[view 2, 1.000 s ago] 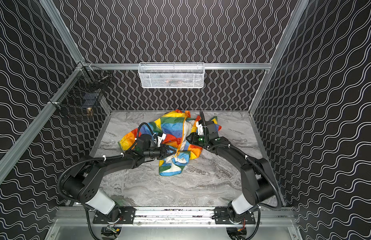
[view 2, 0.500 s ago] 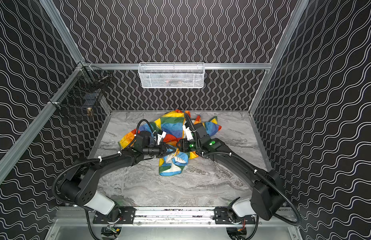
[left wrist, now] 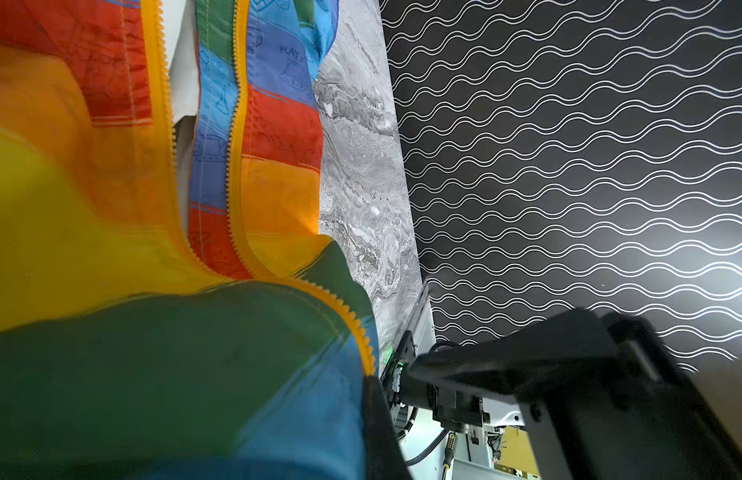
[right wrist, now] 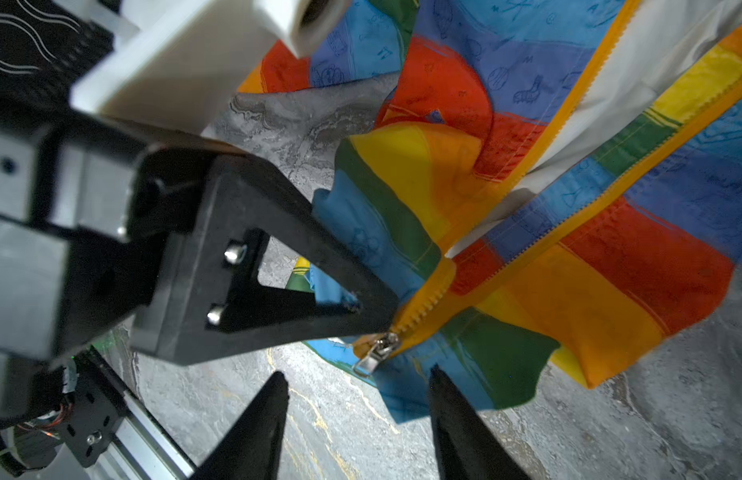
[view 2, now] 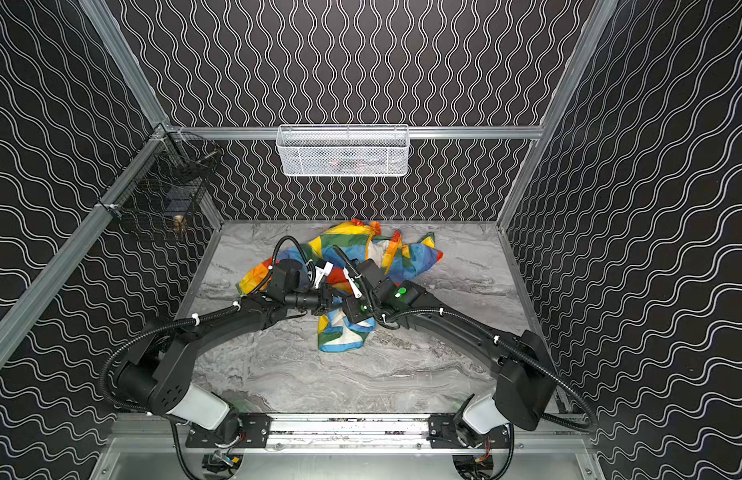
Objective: Zip up the jacket
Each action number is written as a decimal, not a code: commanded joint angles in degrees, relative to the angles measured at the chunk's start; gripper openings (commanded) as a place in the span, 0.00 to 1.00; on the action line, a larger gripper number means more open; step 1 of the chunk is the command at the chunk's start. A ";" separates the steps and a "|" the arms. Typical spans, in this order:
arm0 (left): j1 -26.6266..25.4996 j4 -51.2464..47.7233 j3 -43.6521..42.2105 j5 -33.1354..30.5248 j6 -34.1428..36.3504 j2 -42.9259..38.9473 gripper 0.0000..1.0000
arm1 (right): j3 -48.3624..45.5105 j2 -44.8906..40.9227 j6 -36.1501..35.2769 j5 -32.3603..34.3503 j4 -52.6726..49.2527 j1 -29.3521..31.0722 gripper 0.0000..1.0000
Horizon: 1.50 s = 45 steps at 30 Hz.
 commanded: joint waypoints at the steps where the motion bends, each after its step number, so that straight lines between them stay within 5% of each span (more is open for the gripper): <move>1: 0.11 -0.46 0.63 1.04 1.82 -0.77 0.00 | 1.02 1.28 -1.24 3.20 -2.28 0.82 0.57; 45: 0.04 -0.08 -0.42 1.02 1.57 -1.74 0.00 | -2.03 0.51 -0.12 9.29 0.70 2.03 0.22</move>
